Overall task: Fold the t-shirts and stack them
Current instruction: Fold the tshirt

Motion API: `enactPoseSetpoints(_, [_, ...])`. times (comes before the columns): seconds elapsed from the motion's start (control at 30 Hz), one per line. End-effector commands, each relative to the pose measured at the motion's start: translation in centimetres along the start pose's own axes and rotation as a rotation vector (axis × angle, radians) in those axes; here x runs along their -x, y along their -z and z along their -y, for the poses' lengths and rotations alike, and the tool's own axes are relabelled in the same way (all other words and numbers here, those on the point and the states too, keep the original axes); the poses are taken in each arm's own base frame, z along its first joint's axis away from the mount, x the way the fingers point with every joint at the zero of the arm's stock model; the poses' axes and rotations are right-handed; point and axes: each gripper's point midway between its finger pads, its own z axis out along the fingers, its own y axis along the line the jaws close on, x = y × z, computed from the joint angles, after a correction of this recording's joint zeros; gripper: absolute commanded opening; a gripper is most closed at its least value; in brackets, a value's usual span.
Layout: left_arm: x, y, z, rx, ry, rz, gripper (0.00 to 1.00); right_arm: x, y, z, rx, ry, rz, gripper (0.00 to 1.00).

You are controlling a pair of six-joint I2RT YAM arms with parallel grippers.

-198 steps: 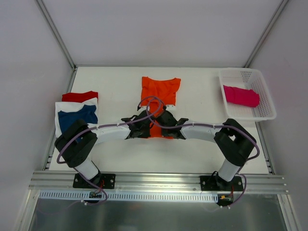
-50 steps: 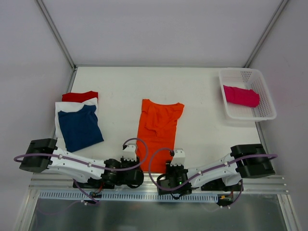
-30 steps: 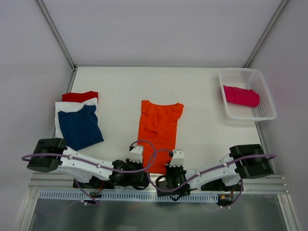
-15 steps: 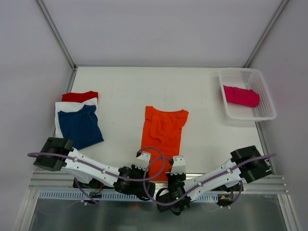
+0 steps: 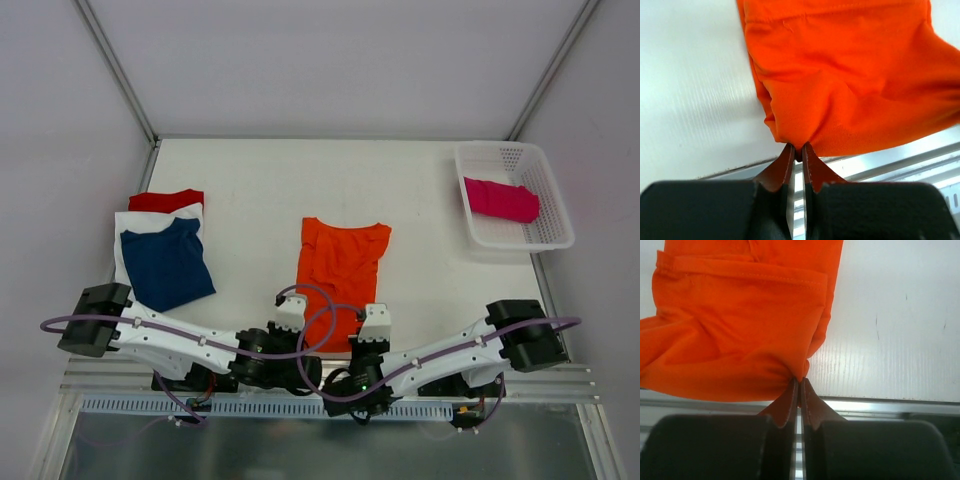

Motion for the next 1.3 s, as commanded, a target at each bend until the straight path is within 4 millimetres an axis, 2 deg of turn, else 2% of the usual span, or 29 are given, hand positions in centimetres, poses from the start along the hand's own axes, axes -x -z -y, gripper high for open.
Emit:
enactPoseSetpoints(0.0, [2.9,0.3,-1.0,0.034,-0.040,0.086,0.00,3.3,-0.2,1.2,-0.020,0.031,0.079,0.00])
enactPoseSetpoints(0.3, [7.9,-0.4,-2.0,0.116,-0.048,0.163,0.00,7.9,-2.1,3.1,-0.101,0.057,0.151,0.00])
enactPoseSetpoints(0.43, [10.3,-1.0,-2.2,0.177,-0.073,0.197,0.00,9.8,-3.4,3.2,-0.120,0.064,0.165,0.00])
enactPoseSetpoints(0.57, [12.3,-2.0,-2.3,0.226,-0.082,0.216,0.00,11.0,-5.7,2.6,-0.128,0.036,0.157,0.00])
enactPoseSetpoints(0.77, [14.7,-4.8,-2.9,0.259,-0.087,0.209,0.00,13.3,-8.5,2.5,-0.173,0.070,0.145,0.00])
enactPoseSetpoints(0.8, [15.1,-5.3,-2.4,0.240,-0.067,0.213,0.00,13.6,-8.9,2.5,-0.178,0.072,0.140,0.00])
enactPoseSetpoints(0.83, [15.5,-5.9,-3.1,0.257,-0.079,0.209,0.00,14.2,-9.7,2.7,-0.191,0.068,0.141,0.00])
enactPoseSetpoints(0.93, [16.9,-7.2,-3.4,0.260,-0.080,0.213,0.00,15.4,-11.4,3.2,-0.215,0.064,0.130,0.00])
enactPoseSetpoints(1.27, [19.3,-13.0,-4.8,0.269,-0.075,0.167,0.00,18.9,-17.1,3.6,-0.253,0.058,0.085,0.00])
